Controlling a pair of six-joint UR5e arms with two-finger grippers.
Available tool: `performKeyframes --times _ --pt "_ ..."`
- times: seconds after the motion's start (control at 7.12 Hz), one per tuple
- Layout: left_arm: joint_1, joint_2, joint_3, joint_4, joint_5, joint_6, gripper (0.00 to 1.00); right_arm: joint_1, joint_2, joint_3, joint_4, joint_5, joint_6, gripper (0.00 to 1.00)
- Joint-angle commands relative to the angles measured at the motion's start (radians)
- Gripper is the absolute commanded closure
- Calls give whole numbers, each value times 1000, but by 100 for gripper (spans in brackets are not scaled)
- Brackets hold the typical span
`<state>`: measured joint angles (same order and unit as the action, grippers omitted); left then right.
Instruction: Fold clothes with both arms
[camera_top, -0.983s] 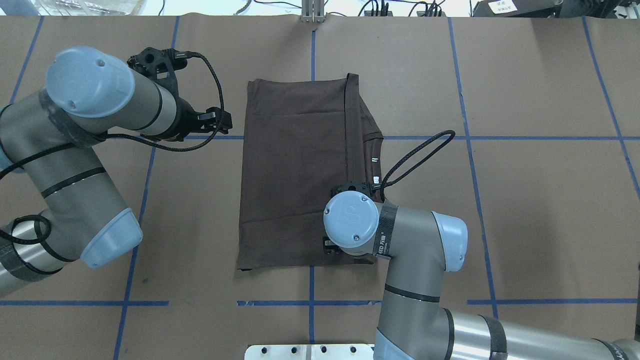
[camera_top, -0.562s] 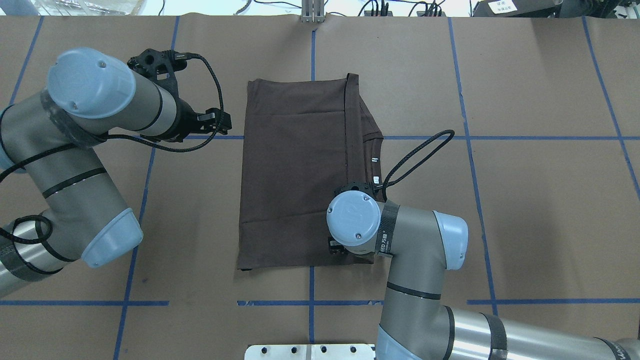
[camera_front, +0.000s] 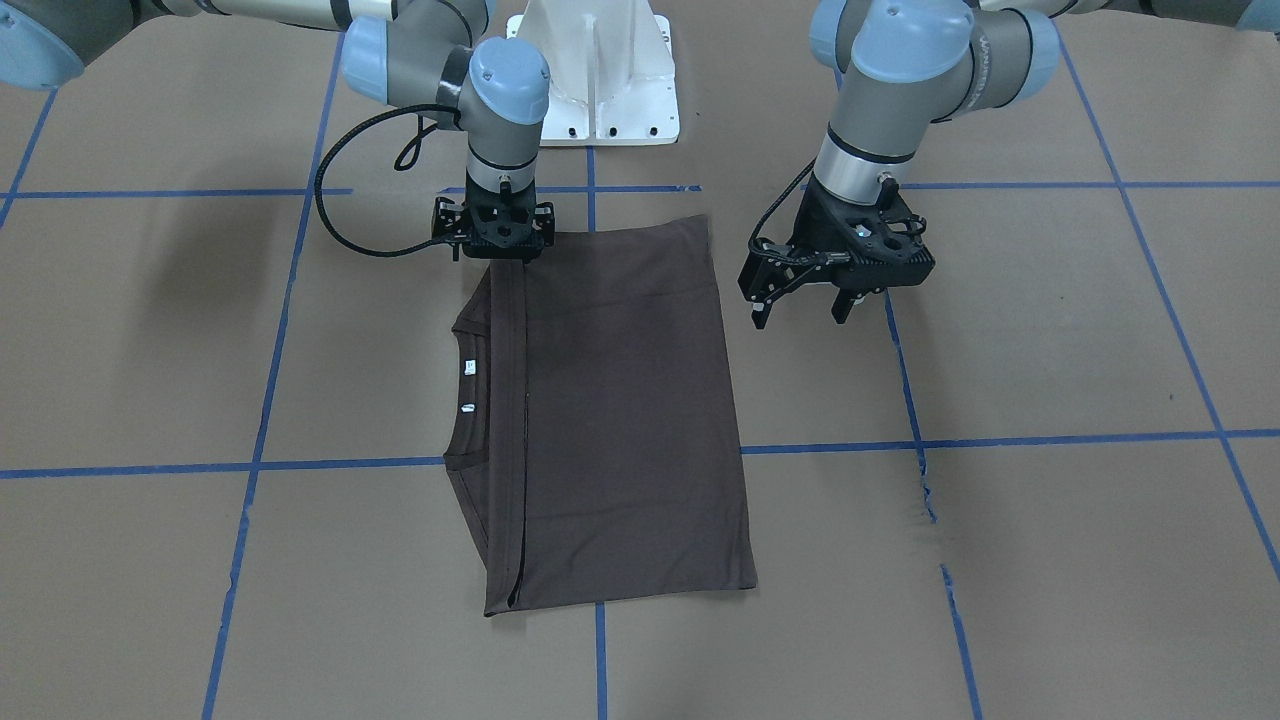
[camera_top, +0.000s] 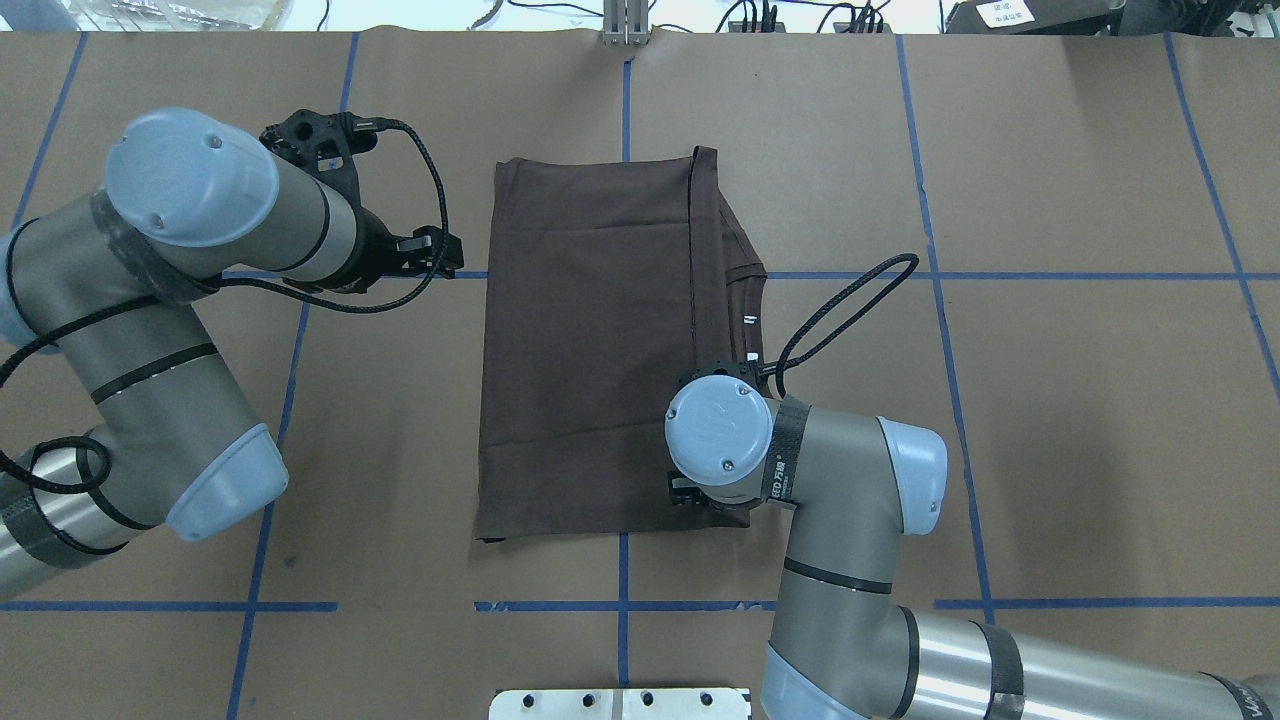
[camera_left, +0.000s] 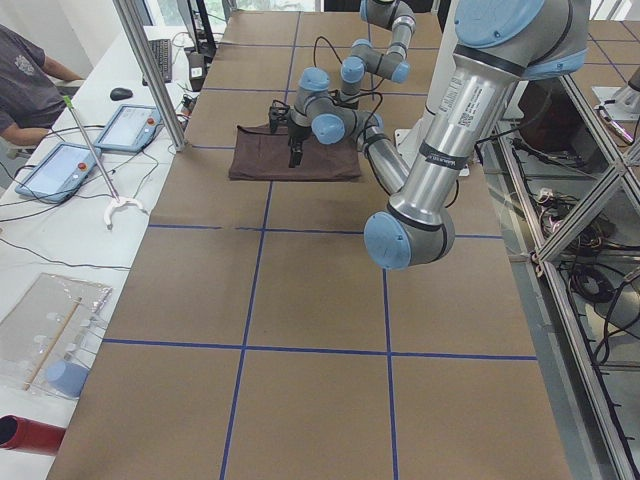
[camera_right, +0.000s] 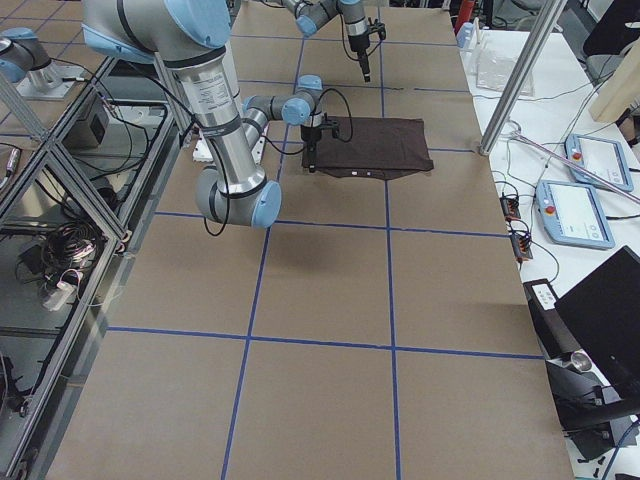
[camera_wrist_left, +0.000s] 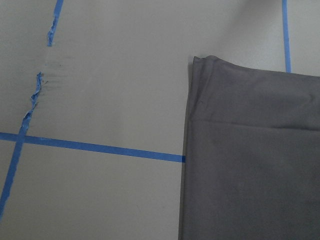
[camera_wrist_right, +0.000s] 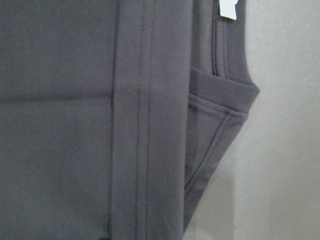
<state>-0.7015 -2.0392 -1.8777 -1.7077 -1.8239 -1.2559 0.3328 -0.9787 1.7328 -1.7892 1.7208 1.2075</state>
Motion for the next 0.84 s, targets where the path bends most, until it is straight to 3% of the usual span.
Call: performKeyframes --times 0.0,0.7 --pt "1 -1 -1 -1 0 -2 0 2 -5 20 -33 2 -6 0" --pt "33 -10 2 -6 0 -34 0 31 -73 57 -33 3 -57 0"
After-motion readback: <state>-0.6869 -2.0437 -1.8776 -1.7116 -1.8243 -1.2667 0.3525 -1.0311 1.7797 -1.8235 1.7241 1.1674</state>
